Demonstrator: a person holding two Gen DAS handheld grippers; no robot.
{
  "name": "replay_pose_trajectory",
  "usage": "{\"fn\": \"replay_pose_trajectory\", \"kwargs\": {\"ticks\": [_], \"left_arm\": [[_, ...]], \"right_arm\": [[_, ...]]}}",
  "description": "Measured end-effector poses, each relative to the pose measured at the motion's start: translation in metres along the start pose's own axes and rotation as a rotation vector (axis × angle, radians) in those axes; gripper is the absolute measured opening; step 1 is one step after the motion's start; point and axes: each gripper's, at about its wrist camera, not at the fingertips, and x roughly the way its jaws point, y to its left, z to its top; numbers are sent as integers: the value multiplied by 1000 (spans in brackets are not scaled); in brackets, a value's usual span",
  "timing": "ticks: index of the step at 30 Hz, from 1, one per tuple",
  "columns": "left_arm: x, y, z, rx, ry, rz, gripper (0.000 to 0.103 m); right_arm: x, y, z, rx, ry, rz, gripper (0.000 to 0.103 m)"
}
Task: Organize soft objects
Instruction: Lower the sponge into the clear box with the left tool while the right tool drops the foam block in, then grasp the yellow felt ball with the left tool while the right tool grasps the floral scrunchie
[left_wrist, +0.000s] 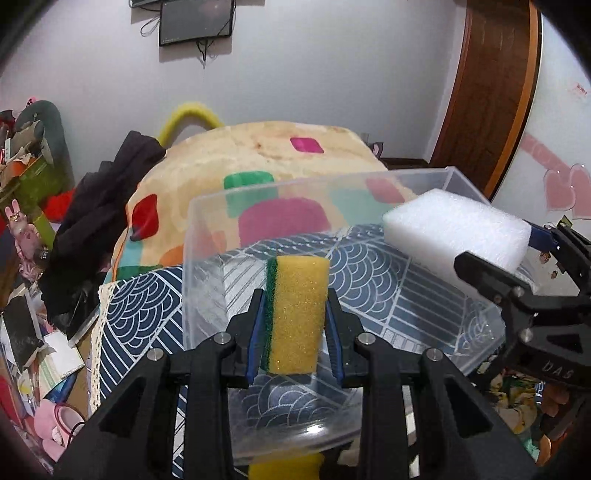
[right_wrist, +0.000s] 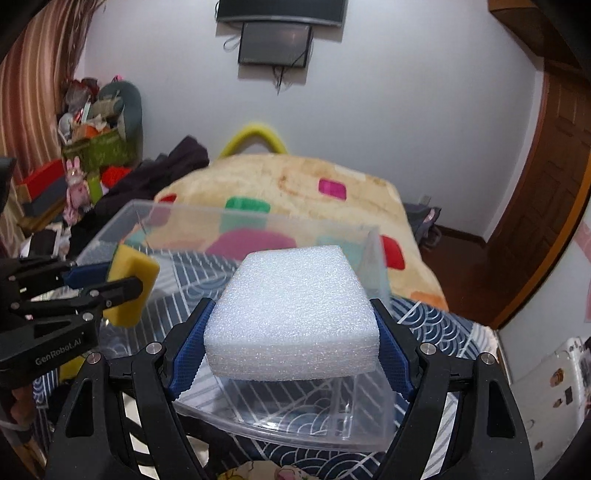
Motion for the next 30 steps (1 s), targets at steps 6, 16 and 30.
{"fn": "replay_pose_trajectory", "kwargs": {"ticks": [6, 16, 30], "left_arm": [[0, -3, -3, 19, 8, 15, 38], [-36, -9, -10, 43, -53, 29, 63], [-123, -5, -38, 68, -213, 73, 95]], "right_arm": [[2, -4, 1, -26, 23, -6, 81], [-28, -10, 4, -1, -40, 22, 85], [-98, -11, -9, 18, -239, 7, 96]]}}
